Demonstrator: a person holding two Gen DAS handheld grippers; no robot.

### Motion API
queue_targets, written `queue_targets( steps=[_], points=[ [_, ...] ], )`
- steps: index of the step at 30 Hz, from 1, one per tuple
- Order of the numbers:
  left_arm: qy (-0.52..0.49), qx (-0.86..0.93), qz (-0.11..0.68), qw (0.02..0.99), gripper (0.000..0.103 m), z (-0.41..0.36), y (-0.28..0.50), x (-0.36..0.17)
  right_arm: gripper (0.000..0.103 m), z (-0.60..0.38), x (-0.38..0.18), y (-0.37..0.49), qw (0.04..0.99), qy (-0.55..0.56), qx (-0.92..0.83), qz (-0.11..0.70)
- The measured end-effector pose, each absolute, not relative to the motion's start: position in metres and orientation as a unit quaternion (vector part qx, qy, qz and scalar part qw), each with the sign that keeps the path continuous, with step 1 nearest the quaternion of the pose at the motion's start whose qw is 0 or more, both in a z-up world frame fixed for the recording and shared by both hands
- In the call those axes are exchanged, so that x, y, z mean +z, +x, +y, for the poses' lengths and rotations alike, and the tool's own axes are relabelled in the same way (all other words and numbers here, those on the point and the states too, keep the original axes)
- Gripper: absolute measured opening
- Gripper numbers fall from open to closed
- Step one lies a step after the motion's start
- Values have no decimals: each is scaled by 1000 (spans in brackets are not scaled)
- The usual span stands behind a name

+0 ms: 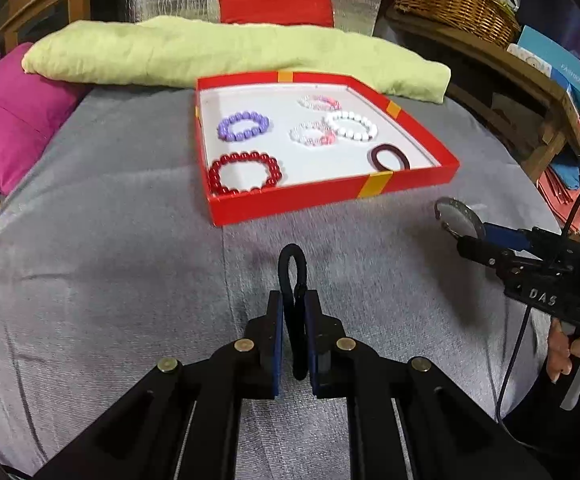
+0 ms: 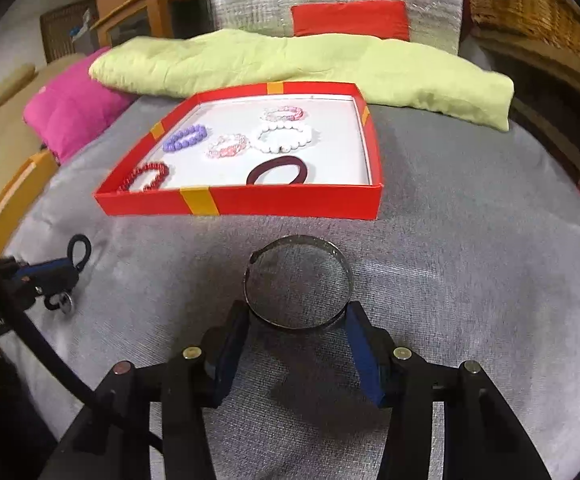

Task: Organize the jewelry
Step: 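Grasp and lift the black hair tie with the left tool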

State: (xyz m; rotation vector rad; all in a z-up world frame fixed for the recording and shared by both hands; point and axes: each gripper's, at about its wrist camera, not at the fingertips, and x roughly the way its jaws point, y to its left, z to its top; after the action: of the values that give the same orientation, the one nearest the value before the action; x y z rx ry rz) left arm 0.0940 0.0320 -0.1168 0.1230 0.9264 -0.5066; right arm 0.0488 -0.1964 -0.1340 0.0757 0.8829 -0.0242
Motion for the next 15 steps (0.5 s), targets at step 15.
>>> queue_targets(
  steps=[15],
  points=[
    [68,-236,426,871,11,31,93,-111,23,-220,-131,47,893,98,-6,440]
  ],
)
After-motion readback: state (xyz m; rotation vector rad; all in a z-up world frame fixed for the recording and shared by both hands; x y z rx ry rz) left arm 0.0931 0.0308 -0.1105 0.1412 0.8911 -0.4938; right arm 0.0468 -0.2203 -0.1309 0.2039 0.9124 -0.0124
